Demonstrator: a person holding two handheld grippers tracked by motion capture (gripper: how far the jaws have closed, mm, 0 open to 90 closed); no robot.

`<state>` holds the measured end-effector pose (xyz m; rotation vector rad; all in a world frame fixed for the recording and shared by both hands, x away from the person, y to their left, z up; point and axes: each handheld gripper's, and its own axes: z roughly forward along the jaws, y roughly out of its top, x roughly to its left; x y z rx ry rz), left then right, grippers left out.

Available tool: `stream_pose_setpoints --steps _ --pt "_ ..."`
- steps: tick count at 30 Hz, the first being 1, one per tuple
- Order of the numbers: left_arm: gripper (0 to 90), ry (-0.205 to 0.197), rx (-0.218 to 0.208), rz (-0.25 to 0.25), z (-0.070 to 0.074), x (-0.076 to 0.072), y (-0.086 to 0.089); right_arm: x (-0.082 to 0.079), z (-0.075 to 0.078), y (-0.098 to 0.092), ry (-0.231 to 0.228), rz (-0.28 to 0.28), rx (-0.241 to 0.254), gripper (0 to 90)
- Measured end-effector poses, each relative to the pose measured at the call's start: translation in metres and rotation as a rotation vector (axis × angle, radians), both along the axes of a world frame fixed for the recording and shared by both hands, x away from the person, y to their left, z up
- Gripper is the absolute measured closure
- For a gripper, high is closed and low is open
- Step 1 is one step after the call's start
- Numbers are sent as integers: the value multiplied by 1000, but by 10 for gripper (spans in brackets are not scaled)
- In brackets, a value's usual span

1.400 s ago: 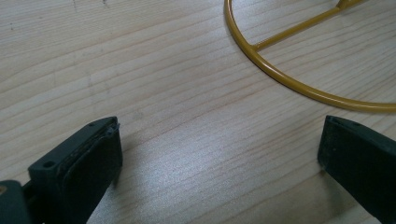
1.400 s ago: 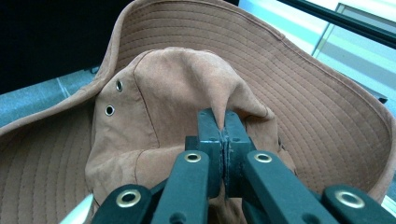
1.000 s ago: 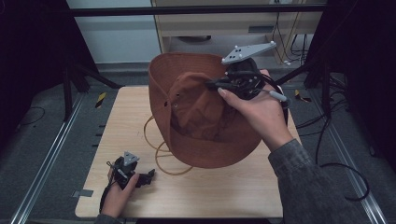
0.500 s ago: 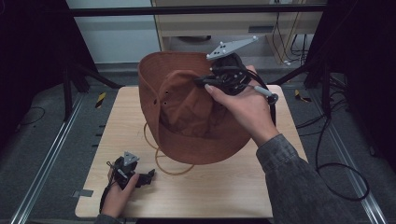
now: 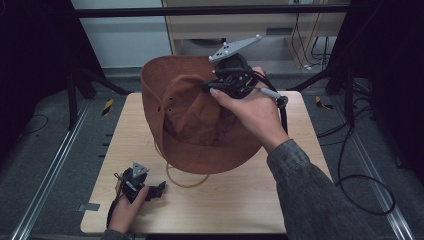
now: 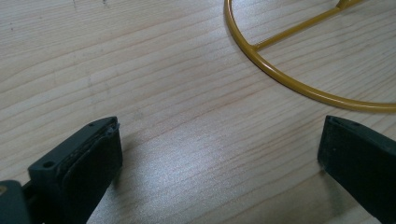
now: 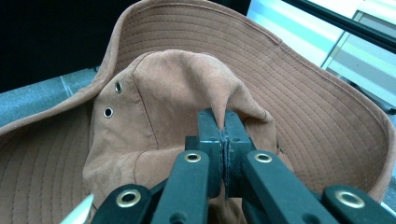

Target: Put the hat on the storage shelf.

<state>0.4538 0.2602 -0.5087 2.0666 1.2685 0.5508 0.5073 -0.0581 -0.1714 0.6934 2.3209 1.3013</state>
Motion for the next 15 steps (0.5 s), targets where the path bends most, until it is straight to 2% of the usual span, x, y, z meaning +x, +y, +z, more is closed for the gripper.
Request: stream_pose_setpoints --steps 9,15 --pt "0 1 -2 -1 0 0 0 -2 -1 10 3 25 3 892" --pt "0 1 -1 0 0 0 0 -3 -6 23 9 48 -8 892"
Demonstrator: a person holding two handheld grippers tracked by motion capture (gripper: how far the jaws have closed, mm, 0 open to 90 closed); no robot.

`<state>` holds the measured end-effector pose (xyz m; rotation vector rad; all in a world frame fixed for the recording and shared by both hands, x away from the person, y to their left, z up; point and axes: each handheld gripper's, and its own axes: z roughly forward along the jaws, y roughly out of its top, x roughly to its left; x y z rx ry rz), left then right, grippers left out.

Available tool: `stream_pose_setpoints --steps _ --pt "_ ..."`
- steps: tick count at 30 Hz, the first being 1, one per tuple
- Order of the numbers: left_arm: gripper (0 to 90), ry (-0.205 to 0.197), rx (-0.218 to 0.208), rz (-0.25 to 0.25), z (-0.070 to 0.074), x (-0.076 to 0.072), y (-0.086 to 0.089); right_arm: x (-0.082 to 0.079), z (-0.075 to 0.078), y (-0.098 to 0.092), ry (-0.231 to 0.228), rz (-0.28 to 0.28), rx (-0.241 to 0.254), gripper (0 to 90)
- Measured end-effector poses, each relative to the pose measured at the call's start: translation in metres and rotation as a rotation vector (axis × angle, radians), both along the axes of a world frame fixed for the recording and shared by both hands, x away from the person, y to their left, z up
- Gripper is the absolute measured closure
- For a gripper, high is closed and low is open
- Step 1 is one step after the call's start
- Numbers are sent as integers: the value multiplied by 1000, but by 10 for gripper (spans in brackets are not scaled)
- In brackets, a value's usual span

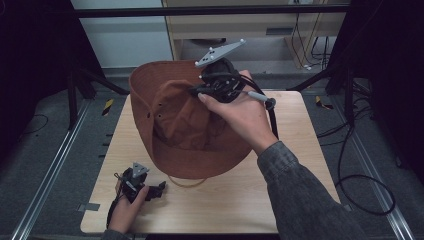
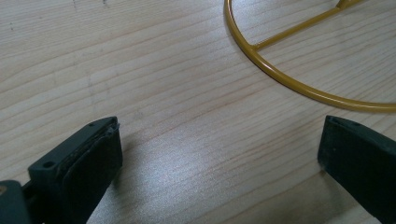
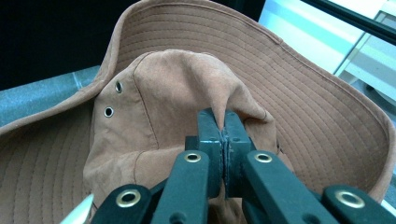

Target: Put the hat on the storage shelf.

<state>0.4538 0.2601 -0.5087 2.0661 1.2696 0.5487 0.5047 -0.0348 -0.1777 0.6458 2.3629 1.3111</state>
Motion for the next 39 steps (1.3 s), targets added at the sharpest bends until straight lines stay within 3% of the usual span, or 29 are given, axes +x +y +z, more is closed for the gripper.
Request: stream_pose_setpoints --steps 19,39 --pt "0 2 1 -1 0 0 0 0 -14 24 18 47 -26 891" --pt "0 2 1 -1 0 0 0 1 -24 33 38 61 -60 888"
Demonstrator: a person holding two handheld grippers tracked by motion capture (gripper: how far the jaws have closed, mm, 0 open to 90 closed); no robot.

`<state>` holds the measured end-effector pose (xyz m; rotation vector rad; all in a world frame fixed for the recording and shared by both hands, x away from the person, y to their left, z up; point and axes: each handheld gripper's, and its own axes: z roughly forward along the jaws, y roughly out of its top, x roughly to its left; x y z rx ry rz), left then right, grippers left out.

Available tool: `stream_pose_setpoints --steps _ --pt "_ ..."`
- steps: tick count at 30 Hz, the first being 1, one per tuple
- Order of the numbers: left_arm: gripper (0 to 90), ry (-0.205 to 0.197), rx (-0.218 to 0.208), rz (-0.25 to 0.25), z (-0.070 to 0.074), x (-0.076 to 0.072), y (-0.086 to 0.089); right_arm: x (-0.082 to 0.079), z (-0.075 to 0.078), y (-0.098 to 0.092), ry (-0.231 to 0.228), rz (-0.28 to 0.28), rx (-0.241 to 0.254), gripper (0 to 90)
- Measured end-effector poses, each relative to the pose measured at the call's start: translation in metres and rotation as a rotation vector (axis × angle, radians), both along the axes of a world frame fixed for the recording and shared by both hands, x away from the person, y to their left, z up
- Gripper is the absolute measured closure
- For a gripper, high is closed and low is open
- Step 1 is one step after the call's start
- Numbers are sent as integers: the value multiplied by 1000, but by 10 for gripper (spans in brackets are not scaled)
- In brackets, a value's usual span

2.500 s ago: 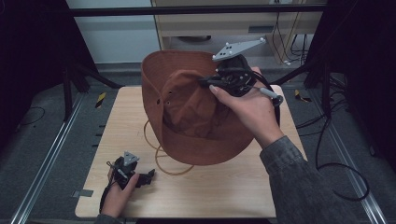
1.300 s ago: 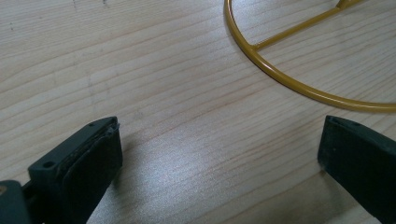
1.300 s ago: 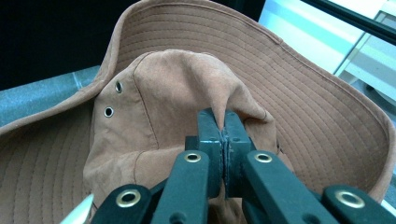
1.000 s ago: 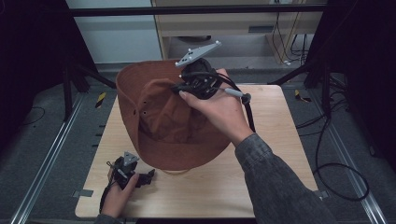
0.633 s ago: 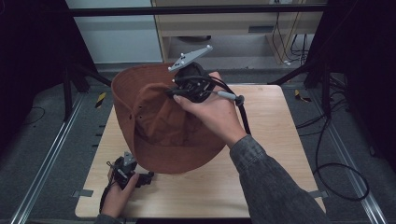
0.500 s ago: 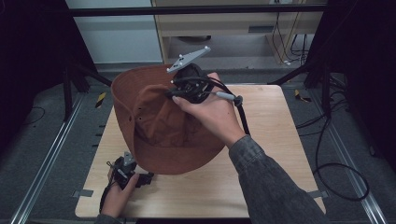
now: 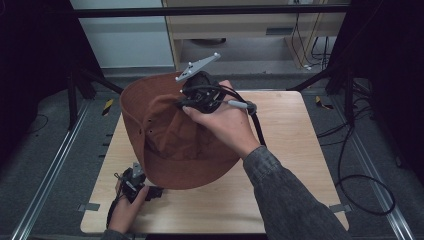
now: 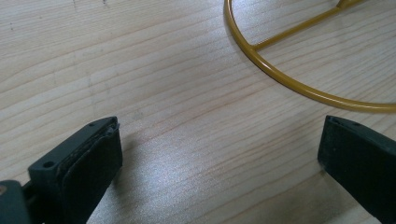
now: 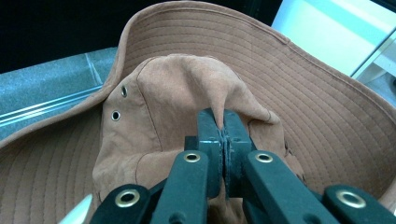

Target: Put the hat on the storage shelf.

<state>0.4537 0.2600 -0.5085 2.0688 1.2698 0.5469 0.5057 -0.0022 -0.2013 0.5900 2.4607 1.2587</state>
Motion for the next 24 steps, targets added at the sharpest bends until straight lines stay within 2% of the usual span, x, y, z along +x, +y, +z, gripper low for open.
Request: stream_pose_setpoints --steps 14,24 --pt "0 0 0 0 0 0 0 3 -7 4 22 2 -17 883" --pt "0 -2 -2 1 0 0 0 7 -19 7 46 1 -36 879"
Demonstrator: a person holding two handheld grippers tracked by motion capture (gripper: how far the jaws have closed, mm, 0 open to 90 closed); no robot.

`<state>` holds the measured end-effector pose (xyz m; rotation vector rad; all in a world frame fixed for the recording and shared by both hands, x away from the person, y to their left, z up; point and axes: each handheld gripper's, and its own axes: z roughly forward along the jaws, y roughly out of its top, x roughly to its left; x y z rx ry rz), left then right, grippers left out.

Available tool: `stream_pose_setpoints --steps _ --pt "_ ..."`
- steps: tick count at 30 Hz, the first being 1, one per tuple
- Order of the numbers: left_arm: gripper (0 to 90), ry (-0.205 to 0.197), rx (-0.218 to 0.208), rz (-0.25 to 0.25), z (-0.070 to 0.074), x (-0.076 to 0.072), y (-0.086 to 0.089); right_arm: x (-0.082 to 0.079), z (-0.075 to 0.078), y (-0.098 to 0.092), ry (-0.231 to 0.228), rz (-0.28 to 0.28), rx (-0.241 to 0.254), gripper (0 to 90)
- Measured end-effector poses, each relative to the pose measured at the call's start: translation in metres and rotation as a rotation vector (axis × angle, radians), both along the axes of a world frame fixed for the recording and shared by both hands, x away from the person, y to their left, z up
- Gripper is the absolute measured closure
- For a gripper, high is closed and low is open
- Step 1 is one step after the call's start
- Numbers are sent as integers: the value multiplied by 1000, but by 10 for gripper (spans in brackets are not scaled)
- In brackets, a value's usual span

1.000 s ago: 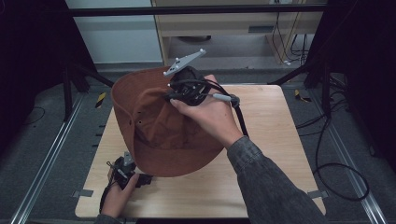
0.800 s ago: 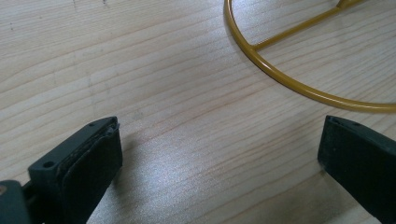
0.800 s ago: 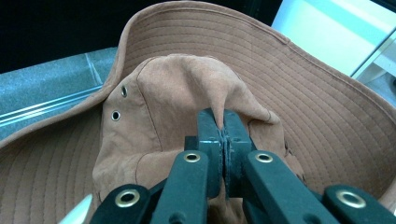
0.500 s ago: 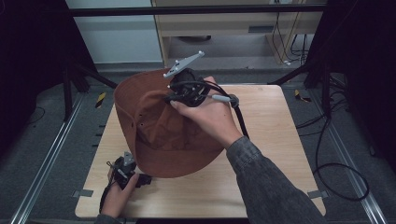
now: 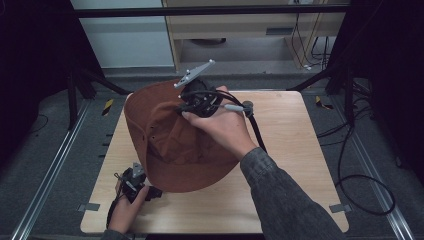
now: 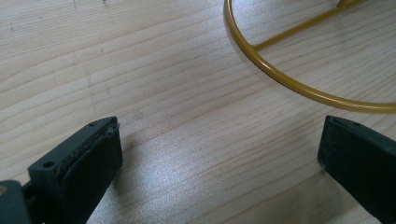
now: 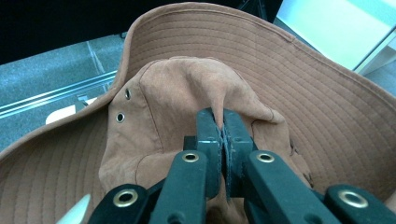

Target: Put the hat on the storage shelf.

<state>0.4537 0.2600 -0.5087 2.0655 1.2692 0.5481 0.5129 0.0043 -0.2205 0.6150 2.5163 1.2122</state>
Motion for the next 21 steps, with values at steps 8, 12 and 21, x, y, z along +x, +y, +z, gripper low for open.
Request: stream_pose_setpoints --steps 8,12,21 --pt "0 0 0 0 0 0 0 0 -4 0 11 4 -3 876" --pt "0 1 0 0 0 0 0 0 -7 -1 18 3 -3 870" --pt "0 1 0 0 0 0 0 0 -9 -1 22 7 -3 805"
